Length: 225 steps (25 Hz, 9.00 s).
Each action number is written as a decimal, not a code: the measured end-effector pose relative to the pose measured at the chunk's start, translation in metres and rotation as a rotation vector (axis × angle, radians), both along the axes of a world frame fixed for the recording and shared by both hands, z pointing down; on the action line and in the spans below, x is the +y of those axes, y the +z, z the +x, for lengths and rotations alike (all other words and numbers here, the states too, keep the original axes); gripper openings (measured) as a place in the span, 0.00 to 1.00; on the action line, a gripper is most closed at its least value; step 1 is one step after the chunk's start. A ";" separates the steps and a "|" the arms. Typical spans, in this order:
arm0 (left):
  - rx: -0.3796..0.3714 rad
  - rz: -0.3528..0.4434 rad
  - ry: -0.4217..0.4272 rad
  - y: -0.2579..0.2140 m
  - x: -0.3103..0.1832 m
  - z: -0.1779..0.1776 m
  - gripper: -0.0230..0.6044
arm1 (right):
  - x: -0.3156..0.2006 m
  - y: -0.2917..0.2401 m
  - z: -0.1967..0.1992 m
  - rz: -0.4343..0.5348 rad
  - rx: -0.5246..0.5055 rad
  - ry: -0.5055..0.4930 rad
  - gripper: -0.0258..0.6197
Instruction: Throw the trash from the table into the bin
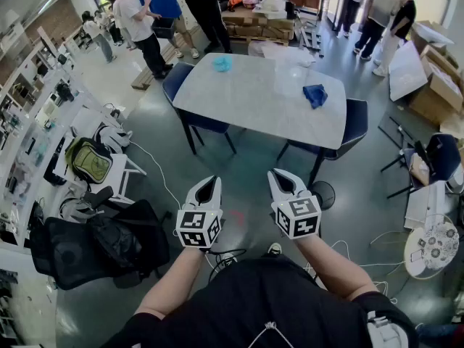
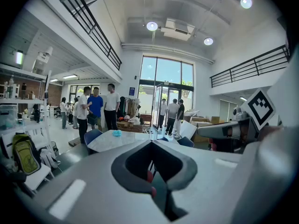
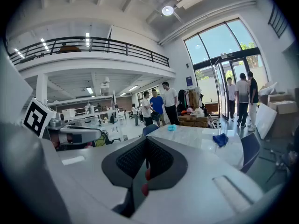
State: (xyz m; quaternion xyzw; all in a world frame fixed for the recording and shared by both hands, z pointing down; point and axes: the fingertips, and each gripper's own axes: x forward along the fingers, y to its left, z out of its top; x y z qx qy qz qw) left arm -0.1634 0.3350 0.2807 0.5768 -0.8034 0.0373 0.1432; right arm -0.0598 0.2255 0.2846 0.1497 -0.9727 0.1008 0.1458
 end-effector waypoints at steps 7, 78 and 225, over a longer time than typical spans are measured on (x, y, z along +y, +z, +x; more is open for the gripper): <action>-0.003 -0.001 -0.003 -0.001 0.003 -0.002 0.04 | 0.003 0.002 0.001 -0.005 0.001 0.005 0.08; 0.034 -0.036 -0.101 0.038 -0.121 -0.255 0.04 | -0.132 0.058 -0.243 -0.080 0.129 -0.114 0.09; 0.083 0.014 -0.203 0.035 -0.094 -0.432 0.04 | -0.185 -0.017 -0.437 -0.007 -0.018 -0.022 0.09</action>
